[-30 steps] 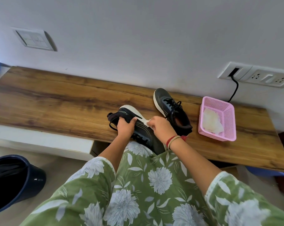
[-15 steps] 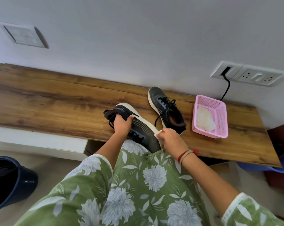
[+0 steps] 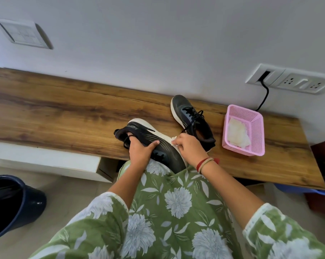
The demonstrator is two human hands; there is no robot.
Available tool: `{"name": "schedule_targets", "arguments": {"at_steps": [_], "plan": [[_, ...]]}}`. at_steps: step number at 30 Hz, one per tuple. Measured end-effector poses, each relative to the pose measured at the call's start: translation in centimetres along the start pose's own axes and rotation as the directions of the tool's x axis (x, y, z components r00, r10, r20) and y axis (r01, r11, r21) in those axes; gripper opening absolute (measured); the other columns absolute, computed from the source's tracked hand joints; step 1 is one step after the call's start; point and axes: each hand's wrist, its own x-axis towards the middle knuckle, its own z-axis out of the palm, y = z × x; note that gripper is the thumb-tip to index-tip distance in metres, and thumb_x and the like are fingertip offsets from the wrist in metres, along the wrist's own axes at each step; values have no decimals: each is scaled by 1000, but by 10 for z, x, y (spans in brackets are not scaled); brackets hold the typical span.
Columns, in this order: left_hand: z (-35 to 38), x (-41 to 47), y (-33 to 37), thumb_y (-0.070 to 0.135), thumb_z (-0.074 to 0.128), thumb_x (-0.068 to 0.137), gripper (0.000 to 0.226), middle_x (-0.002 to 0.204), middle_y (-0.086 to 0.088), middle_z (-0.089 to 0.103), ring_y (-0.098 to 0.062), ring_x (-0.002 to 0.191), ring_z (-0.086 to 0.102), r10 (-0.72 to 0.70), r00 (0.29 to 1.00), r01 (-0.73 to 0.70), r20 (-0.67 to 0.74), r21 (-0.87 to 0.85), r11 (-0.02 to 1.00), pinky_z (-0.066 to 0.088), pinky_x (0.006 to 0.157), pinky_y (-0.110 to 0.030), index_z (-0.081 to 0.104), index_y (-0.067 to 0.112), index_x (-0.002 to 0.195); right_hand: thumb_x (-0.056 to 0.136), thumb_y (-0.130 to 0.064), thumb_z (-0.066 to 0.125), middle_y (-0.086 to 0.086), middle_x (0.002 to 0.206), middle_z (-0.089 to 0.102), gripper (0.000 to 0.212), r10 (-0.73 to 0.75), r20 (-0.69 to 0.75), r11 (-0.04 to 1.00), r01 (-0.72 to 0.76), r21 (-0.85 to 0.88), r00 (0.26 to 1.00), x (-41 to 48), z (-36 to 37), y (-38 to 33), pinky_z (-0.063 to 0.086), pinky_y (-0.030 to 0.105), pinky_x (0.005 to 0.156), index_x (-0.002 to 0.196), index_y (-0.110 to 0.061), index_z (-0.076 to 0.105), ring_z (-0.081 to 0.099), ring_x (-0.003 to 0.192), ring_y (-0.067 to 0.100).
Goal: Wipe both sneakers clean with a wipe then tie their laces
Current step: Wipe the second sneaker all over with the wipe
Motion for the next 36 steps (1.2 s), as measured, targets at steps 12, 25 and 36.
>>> {"name": "schedule_targets", "arguments": {"at_steps": [12,25,36], "plan": [[7,-7,4,35,76,78,110,145,-17,38,-32,134,38,62,997,-58,-34,107,993,34,107,-39,0,3,150,92,-4,47,5,102,60,29,93,-48,995,-94,-24,995,-48,-4,10,47,33,86,111,-12,67,57,94,19],[14,-12,3,72,59,73,94,138,-16,33,-38,117,50,207,974,-226,94,494,839,47,90,-42,20,36,150,91,-3,47,10,98,59,29,-22,-21,998,20,-65,1000,-41,3,28,45,39,84,110,-10,67,53,95,25],[8,-7,22,74,47,80,99,130,-20,36,-37,106,56,198,945,-328,262,722,609,48,81,-39,9,18,153,88,0,51,4,101,64,27,90,-151,989,-71,127,984,-19,-16,24,48,29,88,105,-10,69,60,92,16]]}}
